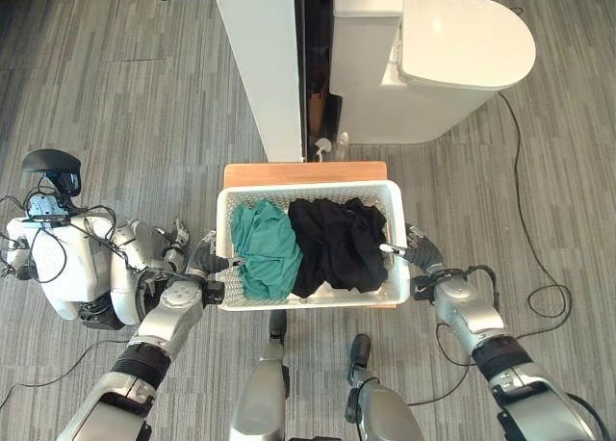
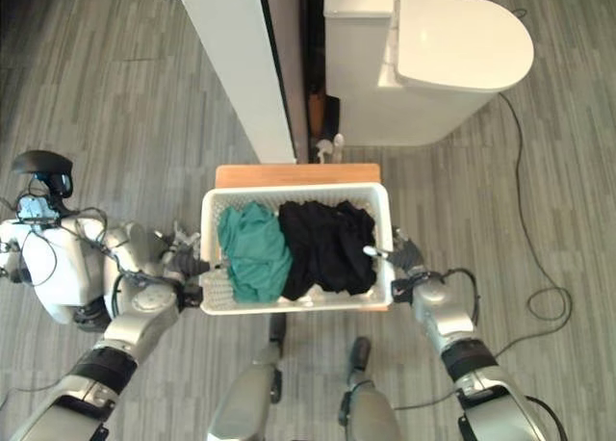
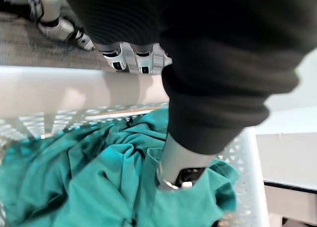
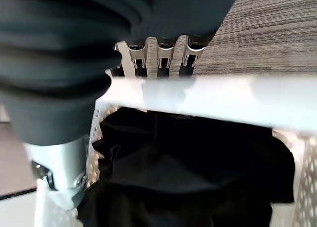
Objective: Grab the laundry basket,head to the washer,open it,put in the laundry and shut it.
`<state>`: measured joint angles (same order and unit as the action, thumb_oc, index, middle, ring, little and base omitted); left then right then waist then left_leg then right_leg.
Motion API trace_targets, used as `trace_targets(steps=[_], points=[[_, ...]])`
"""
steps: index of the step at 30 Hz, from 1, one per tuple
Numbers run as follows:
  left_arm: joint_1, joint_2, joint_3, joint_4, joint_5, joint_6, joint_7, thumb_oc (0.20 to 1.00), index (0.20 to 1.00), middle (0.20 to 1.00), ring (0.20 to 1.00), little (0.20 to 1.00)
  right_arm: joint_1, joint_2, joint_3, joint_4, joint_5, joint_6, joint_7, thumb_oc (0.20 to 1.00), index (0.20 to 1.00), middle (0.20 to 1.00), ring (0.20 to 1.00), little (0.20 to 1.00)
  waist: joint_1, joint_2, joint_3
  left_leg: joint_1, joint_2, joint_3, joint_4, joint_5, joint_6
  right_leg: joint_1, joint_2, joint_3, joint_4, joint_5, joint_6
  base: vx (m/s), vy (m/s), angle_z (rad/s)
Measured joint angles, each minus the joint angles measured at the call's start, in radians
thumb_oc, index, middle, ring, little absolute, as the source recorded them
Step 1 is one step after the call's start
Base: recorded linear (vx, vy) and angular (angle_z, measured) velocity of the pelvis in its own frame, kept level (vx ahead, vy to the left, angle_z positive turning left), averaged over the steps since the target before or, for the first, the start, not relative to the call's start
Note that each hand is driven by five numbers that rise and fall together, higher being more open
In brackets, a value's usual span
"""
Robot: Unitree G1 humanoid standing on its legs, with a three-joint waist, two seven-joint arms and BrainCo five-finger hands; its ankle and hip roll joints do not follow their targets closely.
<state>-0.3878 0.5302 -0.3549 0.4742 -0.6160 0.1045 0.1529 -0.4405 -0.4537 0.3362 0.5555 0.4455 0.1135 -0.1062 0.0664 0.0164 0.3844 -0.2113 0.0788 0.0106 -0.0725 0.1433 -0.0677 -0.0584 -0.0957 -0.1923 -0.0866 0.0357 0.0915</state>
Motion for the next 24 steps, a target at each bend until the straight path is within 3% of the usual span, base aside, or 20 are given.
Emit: trace_targets(steps=[5, 14, 16, 21, 24], points=[[-0.053, 0.016, -0.028, 0.005, -0.044, -0.001, 0.02, 1.0, 1.0, 1.0, 1.0, 1.0, -0.059, -0.026, 0.047, 0.046, 0.013, 0.008, -0.003, 1.0, 1.0, 1.0, 1.0, 1.0, -0.002, -0.007, 0.024, 0.0, 0.0, 0.002, 0.001, 0.0, 0.001, -0.002, -0.001, 0.004, 0.0, 0.003, 0.001, 0.0, 0.0, -0.01], [-0.208, -0.006, -0.11, 0.218, -0.017, 0.013, 0.019, 1.0, 1.0, 1.0, 1.0, 1.0, -0.287, 0.006, 0.136, 0.25, 0.01, 0.05, 0.0, 1.0, 1.0, 1.0, 1.0, 1.0, -0.016, -0.02, 0.038, -0.001, 0.001, 0.015, 0.001, 0.001, 0.001, -0.009, 0.001, 0.016, 0.0, 0.007, 0.001, -0.01, 0.0, -0.03], [-0.258, -0.024, -0.127, 0.289, 0.011, 0.016, 0.018, 1.0, 1.0, 1.0, 1.0, 1.0, -0.332, 0.032, 0.139, 0.321, 0.009, 0.062, -0.002, 1.0, 1.0, 1.0, 1.0, 1.0, -0.017, -0.021, 0.039, -0.002, 0.001, 0.016, 0.001, 0.001, 0.001, -0.01, 0.003, 0.016, 0.0, 0.007, 0.001, 0.0, 0.0, 0.0], [-0.479, -0.119, -0.19, 0.699, 0.09, 0.017, -0.027, 1.0, 1.0, 1.0, 1.0, 1.0, -0.455, 0.132, 0.183, 0.59, -0.01, 0.061, -0.002, 1.0, 1.0, 1.0, 1.0, 1.0, -0.024, -0.026, 0.042, -0.002, 0.005, 0.017, 0.002, 0.002, -0.001, -0.011, 0.006, 0.018, 0.0, 0.011, -0.001, 0.0, 0.0, 0.0], [-0.529, -0.11, -0.218, 0.757, 0.124, 0.019, -0.027, 1.0, 1.0, 1.0, 1.0, 1.0, -0.484, 0.155, 0.205, 0.639, -0.008, 0.045, -0.003, 1.0, 1.0, 1.0, 1.0, 1.0, -0.033, -0.031, 0.044, -0.009, 0.01, 0.02, 0.002, 0.004, -0.003, -0.02, 0.011, 0.02, 0.0, 0.013, -0.003, 0.0, 0.001, -0.04]])
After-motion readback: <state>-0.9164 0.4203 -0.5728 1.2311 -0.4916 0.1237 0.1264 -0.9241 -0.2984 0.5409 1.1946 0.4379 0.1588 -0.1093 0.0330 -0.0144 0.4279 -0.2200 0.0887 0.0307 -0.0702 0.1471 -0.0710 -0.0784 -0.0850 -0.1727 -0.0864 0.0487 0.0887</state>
